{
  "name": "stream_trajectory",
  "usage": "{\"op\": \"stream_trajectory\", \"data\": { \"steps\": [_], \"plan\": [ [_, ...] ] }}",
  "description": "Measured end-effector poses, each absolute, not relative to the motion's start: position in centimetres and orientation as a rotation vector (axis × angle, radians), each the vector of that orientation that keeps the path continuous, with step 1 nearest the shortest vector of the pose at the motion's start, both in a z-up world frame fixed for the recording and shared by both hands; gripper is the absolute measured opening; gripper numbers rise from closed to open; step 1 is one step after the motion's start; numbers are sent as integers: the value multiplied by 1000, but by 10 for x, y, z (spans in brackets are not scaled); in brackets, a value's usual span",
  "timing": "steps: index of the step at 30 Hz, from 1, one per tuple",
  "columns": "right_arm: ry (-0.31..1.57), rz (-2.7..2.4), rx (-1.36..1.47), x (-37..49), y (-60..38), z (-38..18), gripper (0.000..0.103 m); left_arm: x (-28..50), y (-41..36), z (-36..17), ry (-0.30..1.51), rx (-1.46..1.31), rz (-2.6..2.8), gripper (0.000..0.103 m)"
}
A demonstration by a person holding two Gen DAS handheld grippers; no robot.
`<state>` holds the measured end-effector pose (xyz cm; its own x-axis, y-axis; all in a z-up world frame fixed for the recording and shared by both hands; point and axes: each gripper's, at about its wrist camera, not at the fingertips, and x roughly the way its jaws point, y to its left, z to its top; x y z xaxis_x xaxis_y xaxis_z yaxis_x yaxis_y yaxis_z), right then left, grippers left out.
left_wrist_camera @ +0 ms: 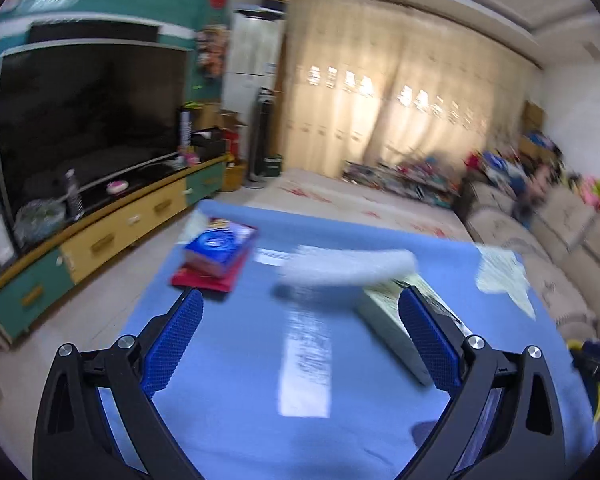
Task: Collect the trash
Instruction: 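Move the right tool to the white printed tea box and grasp it, then carry the tea box over the bin and open the right tool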
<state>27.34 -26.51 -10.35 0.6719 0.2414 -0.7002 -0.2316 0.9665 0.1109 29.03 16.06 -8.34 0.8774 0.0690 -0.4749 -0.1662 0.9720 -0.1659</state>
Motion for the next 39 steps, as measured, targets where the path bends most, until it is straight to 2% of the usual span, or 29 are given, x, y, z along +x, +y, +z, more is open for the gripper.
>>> {"op": "stream_trajectory", "data": {
  "steps": [8,13,22,23,24,26,39],
  "plan": [
    [790,513,-95,320,-142,-110,91,279,199,-88,436,-226,264,97],
    [825,539,-186,349,-91,-128,93,283,193,-92,458,-227,269,97],
    [900,504,-222,391,-58,-148,93,283,178,-92,467,-189,262,97],
    [911,499,-221,396,-56,-149,89,283,178,-92,470,-190,261,97],
    [917,499,-218,399,-53,-150,77,283,178,-93,472,-192,261,97],
    [933,505,-213,401,-49,-151,70,283,178,-93,473,-198,263,97],
    [942,525,-222,328,-98,-147,70,283,171,-96,479,-181,268,97]
  ]
}}
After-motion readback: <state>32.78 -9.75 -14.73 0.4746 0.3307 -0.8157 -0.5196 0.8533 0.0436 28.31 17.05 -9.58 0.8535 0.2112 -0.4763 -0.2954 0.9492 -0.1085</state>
